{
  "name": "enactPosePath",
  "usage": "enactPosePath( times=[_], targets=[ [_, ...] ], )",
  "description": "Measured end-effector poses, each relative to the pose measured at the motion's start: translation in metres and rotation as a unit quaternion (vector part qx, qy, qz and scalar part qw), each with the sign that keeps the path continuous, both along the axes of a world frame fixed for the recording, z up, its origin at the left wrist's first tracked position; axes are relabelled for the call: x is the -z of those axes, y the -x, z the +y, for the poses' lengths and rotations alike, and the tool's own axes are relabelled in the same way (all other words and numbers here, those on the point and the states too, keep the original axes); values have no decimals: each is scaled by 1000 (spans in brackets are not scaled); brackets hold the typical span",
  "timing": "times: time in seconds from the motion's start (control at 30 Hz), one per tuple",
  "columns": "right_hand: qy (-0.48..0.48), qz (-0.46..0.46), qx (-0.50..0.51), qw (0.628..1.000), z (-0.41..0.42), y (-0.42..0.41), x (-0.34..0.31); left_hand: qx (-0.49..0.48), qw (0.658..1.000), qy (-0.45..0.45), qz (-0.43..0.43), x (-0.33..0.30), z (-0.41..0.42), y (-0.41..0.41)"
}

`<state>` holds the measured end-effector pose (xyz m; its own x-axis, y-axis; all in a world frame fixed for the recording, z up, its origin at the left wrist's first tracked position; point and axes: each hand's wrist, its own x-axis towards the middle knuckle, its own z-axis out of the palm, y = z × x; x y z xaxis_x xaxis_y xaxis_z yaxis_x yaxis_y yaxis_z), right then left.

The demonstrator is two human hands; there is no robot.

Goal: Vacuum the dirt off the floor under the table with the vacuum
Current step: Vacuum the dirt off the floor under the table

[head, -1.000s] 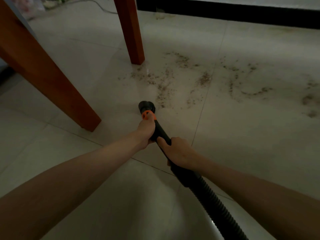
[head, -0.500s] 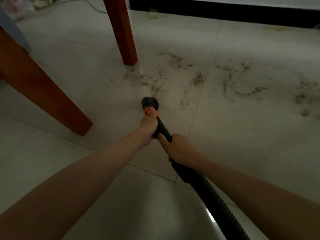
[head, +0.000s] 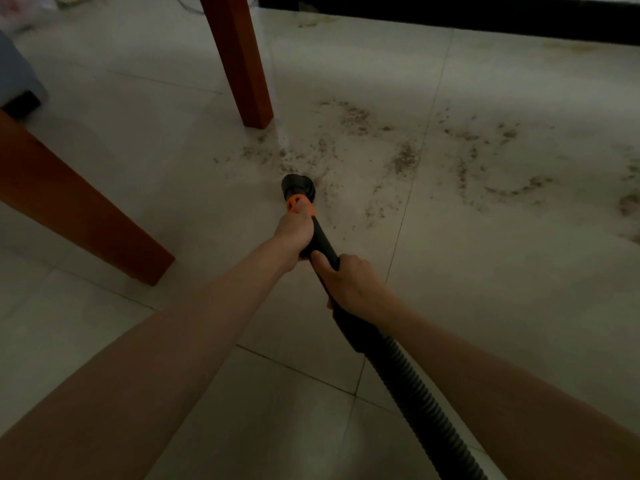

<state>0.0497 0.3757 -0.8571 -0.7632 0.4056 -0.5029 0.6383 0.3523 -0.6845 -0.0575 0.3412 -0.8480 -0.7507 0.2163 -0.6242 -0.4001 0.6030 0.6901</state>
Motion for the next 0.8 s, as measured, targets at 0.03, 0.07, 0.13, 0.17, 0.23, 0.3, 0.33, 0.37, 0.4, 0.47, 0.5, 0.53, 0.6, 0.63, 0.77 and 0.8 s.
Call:
enactPosePath(
  times=[0.03, 0.07, 0.13, 0.17, 0.23, 0.3, 0.33, 0.37, 0.4, 0.47, 0.5, 0.53, 0.6, 0.63, 0.77, 0.8],
  targets=[
    [1, 1, 4, 1000, 2, 4, 2, 1, 1000, 1, 4, 1, 2, 4],
    [-1, 2, 6, 1000, 4, 7, 3, 2, 1000, 3, 7, 3, 4, 7],
    [-10, 1, 3, 1000, 7, 13, 6, 3, 1000, 7, 12, 5, 7, 13],
    [-14, 1, 1, 1000, 9, 16, 7, 3, 1000, 8, 14, 7, 8, 16],
    [-24, -3, -6, 1000, 10, 19, 9, 3, 1000, 7, 17, 8, 9, 19],
    [-36, -5, -12, 999, 10, 23, 11, 3, 1000, 8, 22, 10, 10, 22],
    [-37, -5, -12, 999, 10, 25, 12, 3, 1000, 7, 22, 10, 10, 23],
    [-35, -5, -11, 999, 10, 26, 13, 1, 1000, 5, 22, 11, 10, 24],
    [-33, -6, -11, 999, 9, 27, 13, -1, 1000, 4, 20, 11, 9, 24],
    [-36, -8, -17, 999, 7, 25, 13, -5, 1000, 8, 17, 11, 6, 23],
    [-39, -10, -23, 999, 6, 23, 12, -5, 1000, 10, 17, 11, 5, 22],
    [-42, -12, -29, 999, 5, 20, 11, -5, 1000, 12, 16, 12, 3, 19],
    [-47, -19, -40, 998, 3, 12, 8, -9, 1000, 10, 14, 13, -2, 13],
    [-52, -23, -46, 997, 1, 7, 6, -12, 1000, 8, 12, 13, -4, 8],
    [-50, -30, -54, 997, -7, -15, 0, -15, 1000, -3, 3, 15, -15, -10],
    [-49, -29, -53, 997, -9, -21, -2, -13, 1000, -7, -1, 15, -18, -15]
  ],
)
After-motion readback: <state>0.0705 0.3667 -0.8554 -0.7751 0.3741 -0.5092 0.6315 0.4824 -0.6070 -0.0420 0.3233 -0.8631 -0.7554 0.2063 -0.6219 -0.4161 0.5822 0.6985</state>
